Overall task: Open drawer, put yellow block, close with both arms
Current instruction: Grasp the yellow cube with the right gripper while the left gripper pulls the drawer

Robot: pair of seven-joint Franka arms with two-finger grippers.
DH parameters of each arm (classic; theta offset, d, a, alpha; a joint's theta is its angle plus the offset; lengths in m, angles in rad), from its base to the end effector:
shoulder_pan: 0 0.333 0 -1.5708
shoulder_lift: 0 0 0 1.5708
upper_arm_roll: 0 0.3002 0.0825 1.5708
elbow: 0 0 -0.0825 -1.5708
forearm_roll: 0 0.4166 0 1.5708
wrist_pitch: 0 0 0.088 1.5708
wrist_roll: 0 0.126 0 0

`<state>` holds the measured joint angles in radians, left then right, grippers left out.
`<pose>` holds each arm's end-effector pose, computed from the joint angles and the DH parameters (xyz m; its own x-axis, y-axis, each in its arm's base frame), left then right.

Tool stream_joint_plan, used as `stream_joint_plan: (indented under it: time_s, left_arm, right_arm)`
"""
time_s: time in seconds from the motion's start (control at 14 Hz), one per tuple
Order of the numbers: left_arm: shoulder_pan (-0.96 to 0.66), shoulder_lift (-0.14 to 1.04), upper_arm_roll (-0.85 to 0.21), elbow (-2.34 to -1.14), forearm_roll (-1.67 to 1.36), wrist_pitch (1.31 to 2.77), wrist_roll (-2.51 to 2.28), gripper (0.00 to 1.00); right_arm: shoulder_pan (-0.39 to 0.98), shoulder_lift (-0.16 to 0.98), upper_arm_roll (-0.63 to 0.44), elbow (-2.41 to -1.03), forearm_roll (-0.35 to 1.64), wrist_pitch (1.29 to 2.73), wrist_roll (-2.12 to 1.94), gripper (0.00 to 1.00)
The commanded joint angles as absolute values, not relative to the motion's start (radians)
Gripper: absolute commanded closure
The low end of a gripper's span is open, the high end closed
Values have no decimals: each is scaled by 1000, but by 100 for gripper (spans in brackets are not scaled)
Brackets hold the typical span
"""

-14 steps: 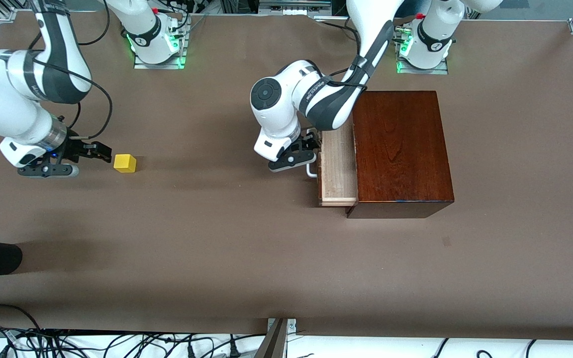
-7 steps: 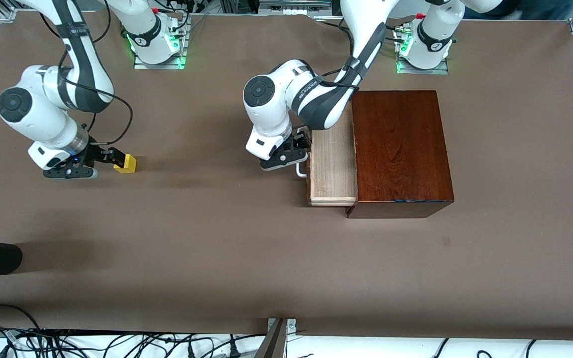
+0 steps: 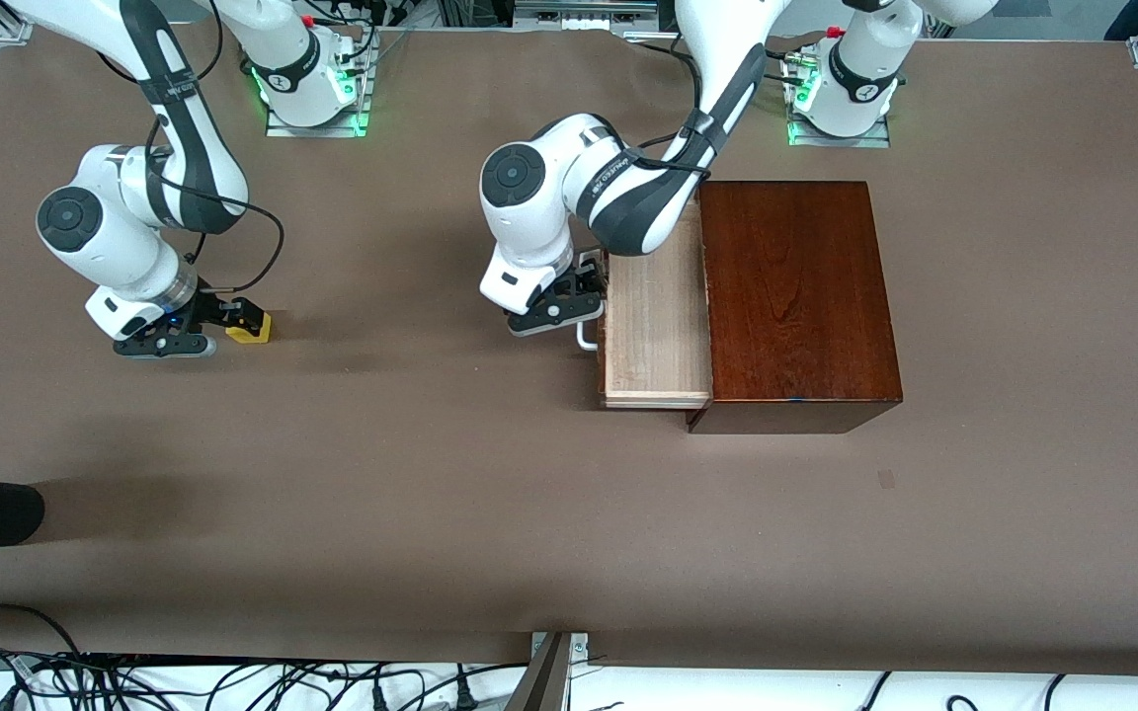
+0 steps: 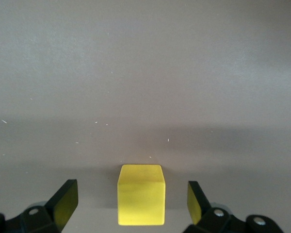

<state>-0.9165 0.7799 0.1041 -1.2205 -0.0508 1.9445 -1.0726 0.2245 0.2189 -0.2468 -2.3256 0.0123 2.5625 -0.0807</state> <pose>0.5092 -0.5694 0.2612 0.9684 0.2494 -0.0013 0.2489 -0.9668 -0.0586 0.5392 -0.0167 0.1893 0.9983 0.0550 0.0211 0.0539 -0.9974 0.0479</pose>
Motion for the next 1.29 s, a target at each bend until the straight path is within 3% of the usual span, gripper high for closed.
stream_joint_plan:
  time_s: [0.0, 0.57, 0.93, 1.07, 1.21]
  left_arm:
    - [-913, 752, 94, -1186, -92, 1893, -1045, 0]
    - [-829, 583, 97, -1190, -94, 1668, -991, 0]
    - [-664, 468, 86, -1224, -107, 1645, -859, 0]
    - [-615, 437, 84, -1241, -109, 1623, -792, 0]
    - [-571, 404, 84, -1256, -124, 1612, -730, 0]
  right_arm:
    - [218, 225, -242, -2373, 5, 2632, -97, 0]
    - [216, 290, -241, -2427, 6, 2766, -98, 0]
    - [215, 296, -241, -2433, 6, 2766, -100, 3]
    - [215, 296, -241, -2437, 6, 2766, -100, 25]
    - [215, 296, -241, -2441, 6, 2766, -103, 61]
